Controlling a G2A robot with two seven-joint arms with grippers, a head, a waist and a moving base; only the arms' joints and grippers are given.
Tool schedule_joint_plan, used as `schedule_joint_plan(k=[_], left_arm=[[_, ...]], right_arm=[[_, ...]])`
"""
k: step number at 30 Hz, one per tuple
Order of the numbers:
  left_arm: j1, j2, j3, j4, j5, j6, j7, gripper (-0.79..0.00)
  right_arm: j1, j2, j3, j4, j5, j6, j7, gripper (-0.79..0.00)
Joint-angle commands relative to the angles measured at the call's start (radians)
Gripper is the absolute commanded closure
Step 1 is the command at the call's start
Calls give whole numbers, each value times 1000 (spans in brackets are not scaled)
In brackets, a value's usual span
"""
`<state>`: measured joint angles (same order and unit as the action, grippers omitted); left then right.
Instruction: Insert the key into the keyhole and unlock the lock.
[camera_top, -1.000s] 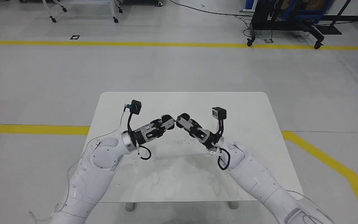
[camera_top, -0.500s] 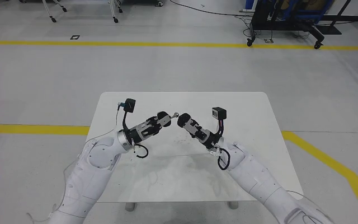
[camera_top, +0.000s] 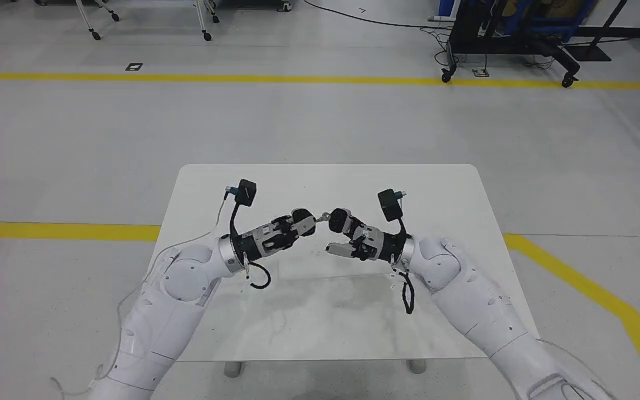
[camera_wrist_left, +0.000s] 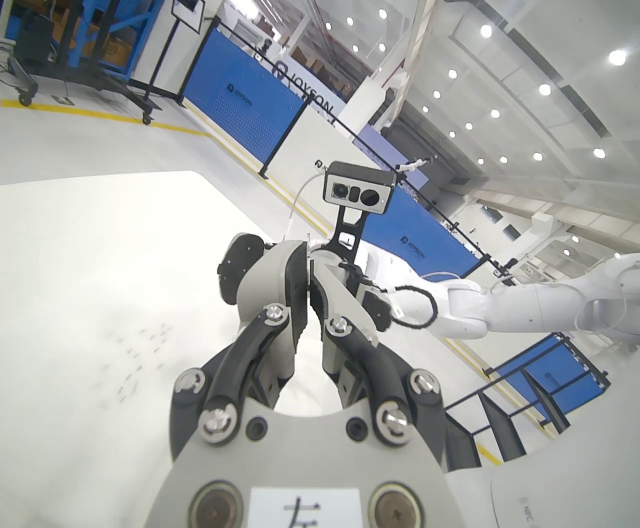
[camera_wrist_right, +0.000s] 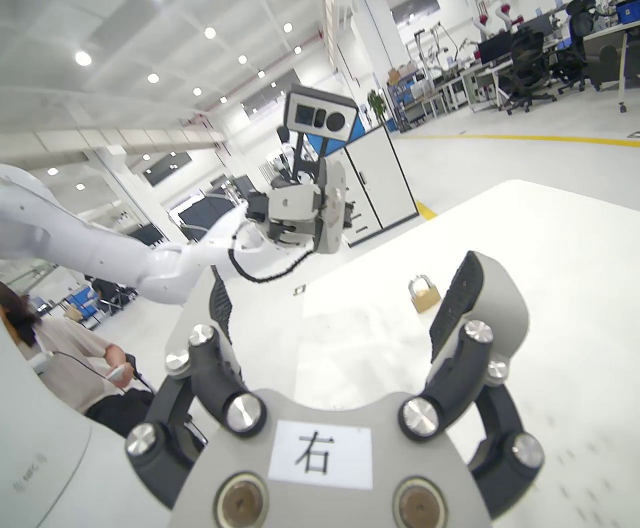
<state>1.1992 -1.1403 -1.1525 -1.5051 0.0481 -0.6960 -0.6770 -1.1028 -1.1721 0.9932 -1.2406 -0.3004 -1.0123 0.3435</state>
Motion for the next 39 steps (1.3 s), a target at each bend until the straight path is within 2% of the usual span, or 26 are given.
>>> schedule_joint_plan(k=[1, 5, 6, 9, 11, 22, 28, 30, 39], left_arm=[[-17, 2, 14, 7, -18, -4, -69, 0], [-42, 6, 30, 13, 5, -9, -133, 0], [-43, 6, 37, 10, 10, -14, -138, 0], [-50, 7, 49, 11, 26, -22, -147, 0], [-55, 7, 54, 11, 41, -23, -150, 0], [-64, 12, 77, 5, 91, -24, -147, 0], [-65, 14, 85, 3, 101, -20, -137, 0], [-65, 15, 88, 2, 106, -18, -134, 0], [-63, 19, 94, -7, 130, -24, -110, 0]], right_arm=[[-19, 21, 37, -21, 20, 0, 59, -785], [-51, 50, 68, -62, 114, 0, 142, -767], [-54, 55, 68, -67, 141, 0, 167, -659], [-50, 66, 59, -65, 198, 0, 245, -465], [-41, 69, 45, -59, 237, 0, 283, -388], [10, 76, -2, -21, 342, 0, 392, -203], [20, 81, -11, -11, 370, 0, 420, -142], [24, 81, -16, -8, 375, 0, 427, -12], [30, 86, -30, -6, 416, 0, 452, 0]])
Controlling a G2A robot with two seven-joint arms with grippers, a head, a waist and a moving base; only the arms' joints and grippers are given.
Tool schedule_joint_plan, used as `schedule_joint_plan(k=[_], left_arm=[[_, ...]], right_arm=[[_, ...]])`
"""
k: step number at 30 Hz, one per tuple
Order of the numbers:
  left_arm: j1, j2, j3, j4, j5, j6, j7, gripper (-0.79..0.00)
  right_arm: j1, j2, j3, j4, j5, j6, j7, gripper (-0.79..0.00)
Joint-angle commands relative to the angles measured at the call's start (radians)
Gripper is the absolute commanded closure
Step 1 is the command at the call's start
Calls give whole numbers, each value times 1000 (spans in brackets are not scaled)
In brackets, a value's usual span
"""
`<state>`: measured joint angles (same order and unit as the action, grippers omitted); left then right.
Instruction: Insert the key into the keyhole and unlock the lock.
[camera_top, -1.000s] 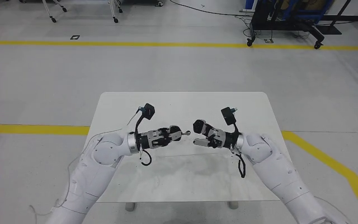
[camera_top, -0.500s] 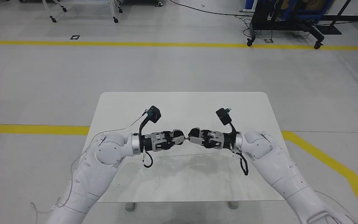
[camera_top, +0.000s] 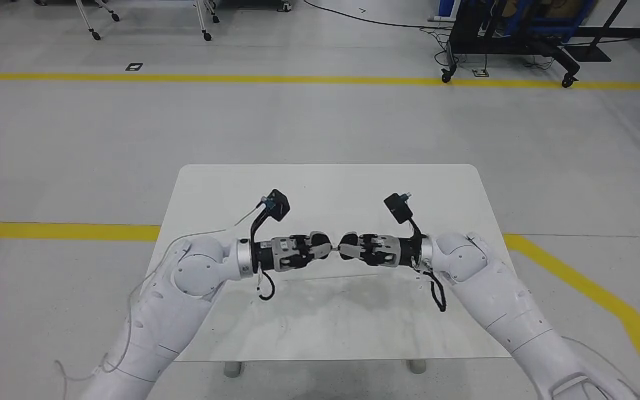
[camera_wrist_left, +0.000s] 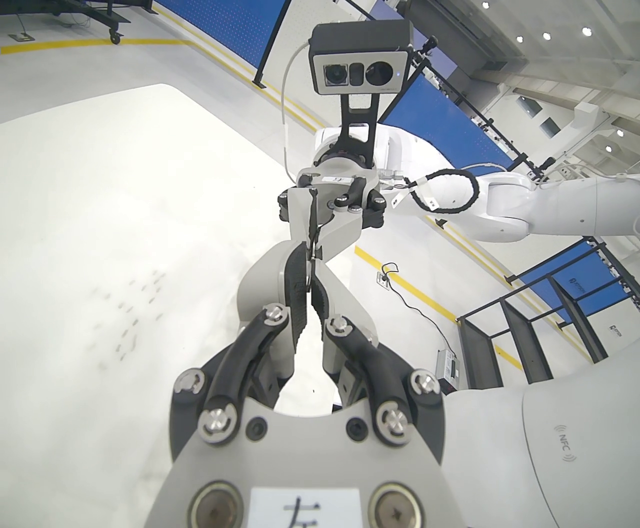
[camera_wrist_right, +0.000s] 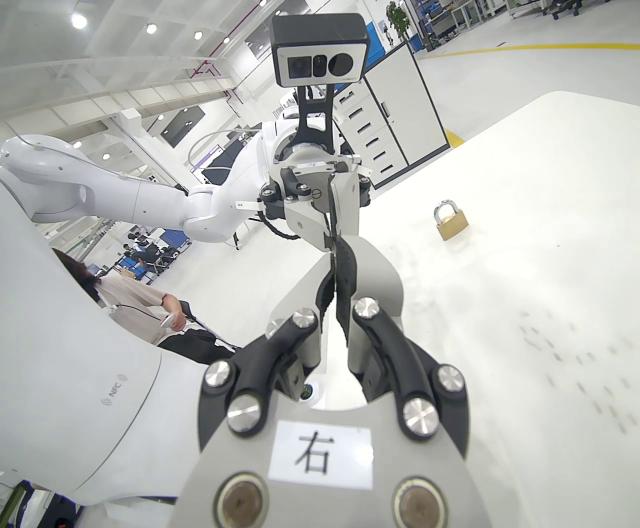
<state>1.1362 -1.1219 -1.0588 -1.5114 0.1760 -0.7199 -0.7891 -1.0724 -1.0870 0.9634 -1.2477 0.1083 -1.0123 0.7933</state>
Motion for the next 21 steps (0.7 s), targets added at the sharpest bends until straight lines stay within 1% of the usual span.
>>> schedule_joint_plan(k=[1, 2, 3, 8, 12, 16, 18, 21], left_arm=[[0, 1, 1, -1, 4, 1, 5, 0], [0, 1, 3, -3, 3, -3, 7, -234], [0, 1, 3, -3, 1, -6, 10, -785], [4, 6, -13, -3, -10, -31, 42, -785], [13, 11, -30, -7, -6, -35, 57, -785], [15, 19, -57, -17, 39, -36, 70, -785], [15, 19, -57, -17, 39, -36, 70, -785], [15, 19, -57, -17, 39, -36, 70, -785]], right_arm=[[0, 1, 0, 2, 14, 0, 3, 0], [-1, 2, 0, 2, 23, 0, 5, 0], [-1, 3, 1, 3, 32, 0, 5, 0], [-9, 13, 40, 12, 65, 0, -9, 0], [-41, 33, 124, 4, 82, 0, -28, 0], [-114, 60, 256, -35, 96, 0, -62, 0], [-163, 73, 326, -71, 116, 0, -75, 0], [-231, 80, 394, -128, 188, 0, -78, 0]])
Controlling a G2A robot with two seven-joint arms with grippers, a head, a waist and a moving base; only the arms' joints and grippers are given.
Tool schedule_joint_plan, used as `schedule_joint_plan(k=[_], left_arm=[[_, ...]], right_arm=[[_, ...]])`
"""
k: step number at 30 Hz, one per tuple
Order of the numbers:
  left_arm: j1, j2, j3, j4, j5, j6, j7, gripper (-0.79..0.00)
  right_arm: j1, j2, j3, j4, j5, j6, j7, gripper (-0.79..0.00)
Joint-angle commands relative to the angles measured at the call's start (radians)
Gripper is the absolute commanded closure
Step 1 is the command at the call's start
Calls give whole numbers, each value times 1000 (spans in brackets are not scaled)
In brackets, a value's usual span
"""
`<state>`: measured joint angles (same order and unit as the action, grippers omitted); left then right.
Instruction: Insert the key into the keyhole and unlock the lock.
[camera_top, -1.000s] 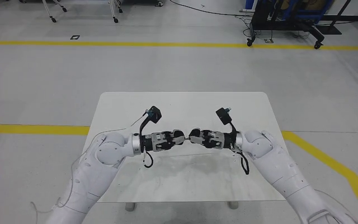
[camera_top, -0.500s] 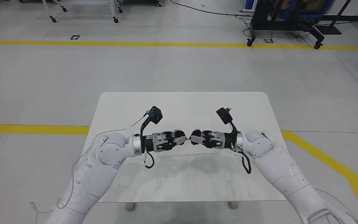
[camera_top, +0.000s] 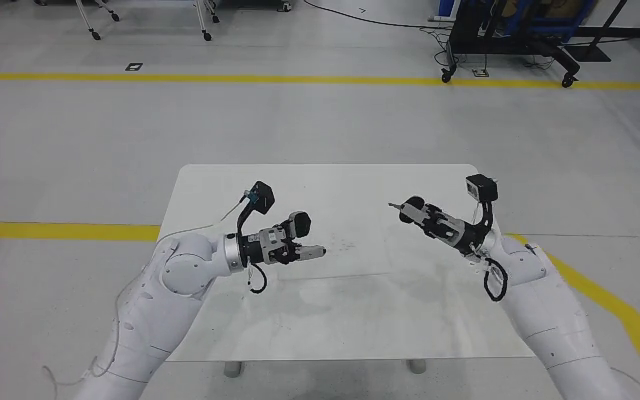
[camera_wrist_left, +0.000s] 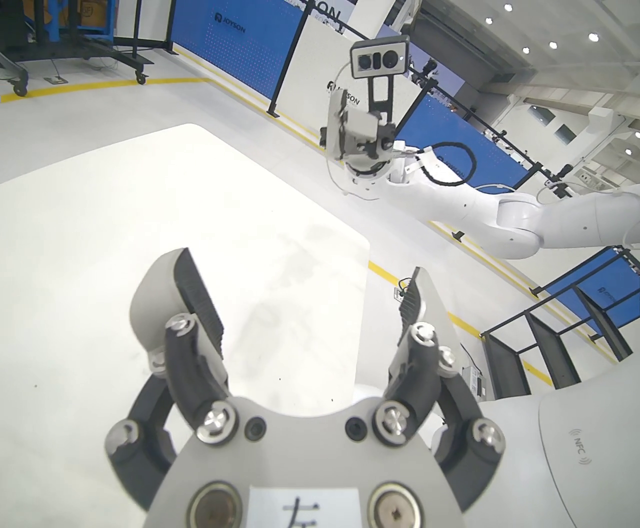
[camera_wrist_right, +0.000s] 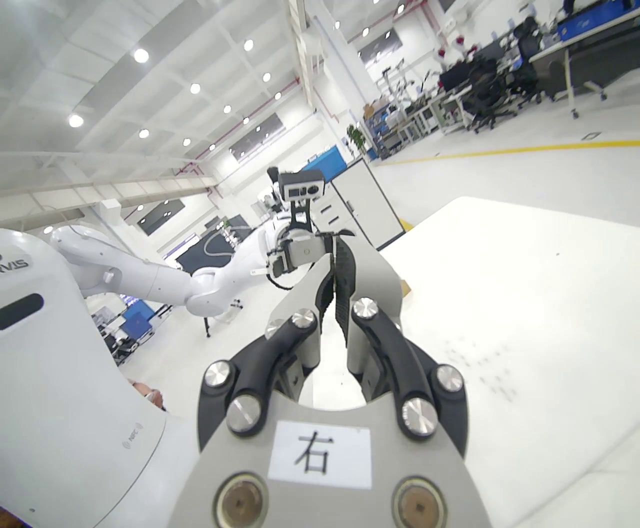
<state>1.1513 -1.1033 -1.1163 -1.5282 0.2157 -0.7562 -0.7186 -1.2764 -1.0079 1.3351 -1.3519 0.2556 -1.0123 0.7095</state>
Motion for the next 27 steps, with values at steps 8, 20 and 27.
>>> schedule_joint_plan(k=[8, 20, 27], left_arm=[[16, -1, 16, -53, 71, 24, 8, -785], [392, 74, -313, -551, 677, 382, -158, -785], [409, 70, -221, -492, 981, 583, -237, -785]], right_arm=[[-33, 0, 23, -30, 58, 0, 9, 0], [-33, 0, 23, -30, 58, 0, 9, 0], [-33, 0, 23, -30, 58, 0, 9, 0]])
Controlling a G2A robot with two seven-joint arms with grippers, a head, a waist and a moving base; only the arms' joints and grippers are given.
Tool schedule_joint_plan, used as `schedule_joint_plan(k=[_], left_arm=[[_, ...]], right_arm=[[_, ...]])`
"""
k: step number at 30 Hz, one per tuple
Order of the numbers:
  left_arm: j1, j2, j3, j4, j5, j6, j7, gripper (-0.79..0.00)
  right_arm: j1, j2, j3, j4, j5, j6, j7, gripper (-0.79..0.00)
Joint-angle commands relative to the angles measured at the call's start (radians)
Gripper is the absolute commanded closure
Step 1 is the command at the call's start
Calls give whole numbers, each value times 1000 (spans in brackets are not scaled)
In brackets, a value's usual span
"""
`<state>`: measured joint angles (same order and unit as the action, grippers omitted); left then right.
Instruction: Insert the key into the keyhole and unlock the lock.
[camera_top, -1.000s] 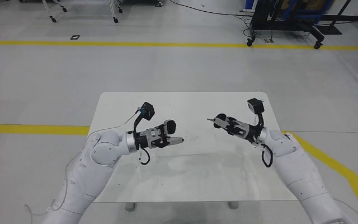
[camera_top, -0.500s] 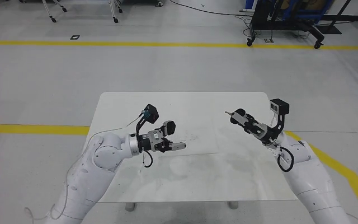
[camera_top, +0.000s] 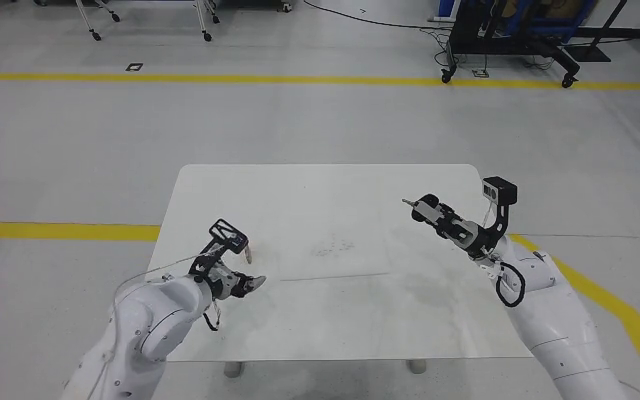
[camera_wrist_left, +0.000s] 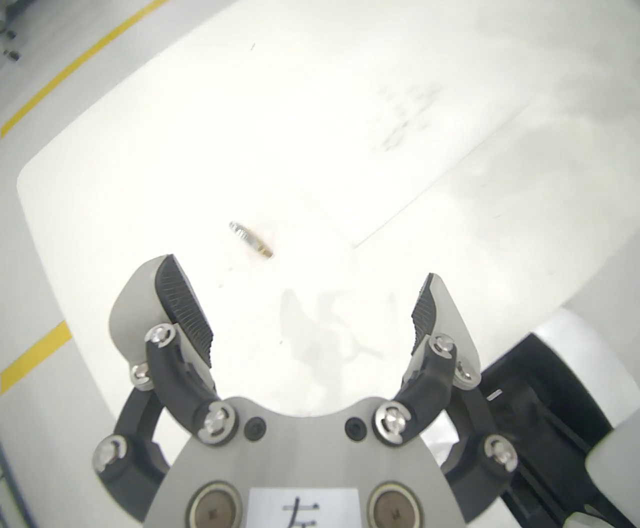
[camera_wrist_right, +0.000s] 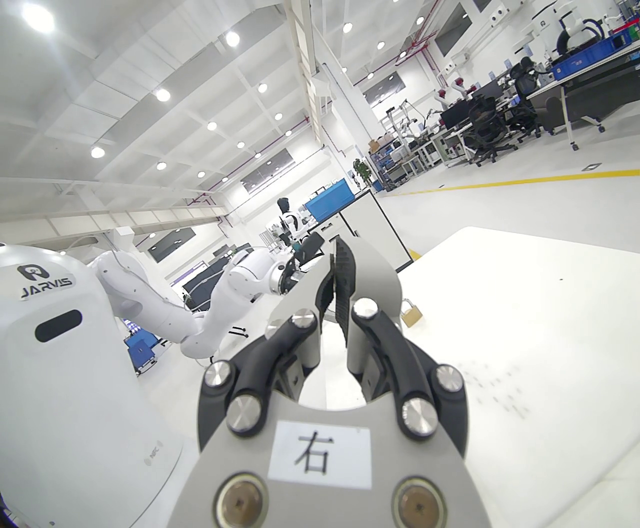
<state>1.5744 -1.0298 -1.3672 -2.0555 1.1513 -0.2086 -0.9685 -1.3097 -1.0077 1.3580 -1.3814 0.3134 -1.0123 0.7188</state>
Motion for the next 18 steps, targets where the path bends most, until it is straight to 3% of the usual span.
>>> schedule_joint_plan(k=[1, 3, 7, 15, 18], left_arm=[[-27, -7, 51, 58, 66, 57, 21, -785], [-53, -14, 80, 104, 81, 99, 37, -782], [-93, -24, 115, 166, 74, 142, 54, -616], [-151, -38, 136, 263, 47, 173, 94, -388], [-179, -43, 152, 304, 41, 172, 98, -382]], right_arm=[[0, 0, 0, 0, 0, 0, 0, 0], [0, 0, 0, 0, 0, 0, 0, 0], [0, 0, 0, 0, 0, 0, 0, 0], [0, 0, 0, 0, 0, 0, 0, 0], [0, 0, 0, 0, 0, 0, 0, 0]])
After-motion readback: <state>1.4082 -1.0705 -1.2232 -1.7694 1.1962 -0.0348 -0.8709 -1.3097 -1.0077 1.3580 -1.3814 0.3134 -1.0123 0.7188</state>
